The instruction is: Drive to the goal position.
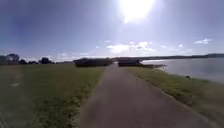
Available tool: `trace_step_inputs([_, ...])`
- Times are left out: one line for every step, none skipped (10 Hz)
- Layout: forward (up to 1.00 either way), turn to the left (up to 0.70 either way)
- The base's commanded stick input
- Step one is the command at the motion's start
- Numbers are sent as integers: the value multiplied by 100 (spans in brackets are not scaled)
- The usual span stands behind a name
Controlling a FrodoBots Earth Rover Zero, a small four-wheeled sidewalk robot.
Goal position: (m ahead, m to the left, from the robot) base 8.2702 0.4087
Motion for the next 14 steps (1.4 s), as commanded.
trace_step_inputs([70,5])
trace_step_inputs([70,5])
trace_step_inputs([70,5])
trace_step_inputs([70,5])
trace_step_inputs([70,5])
trace_step_inputs([70,5])
trace_step_inputs([70,5])
trace_step_inputs([70,5])
trace_step_inputs([70,5])
trace_step_inputs([70,5])
trace_step_inputs([70,5])
trace_step_inputs([70,5])
trace_step_inputs([70,5])
trace_step_inputs([70,5])
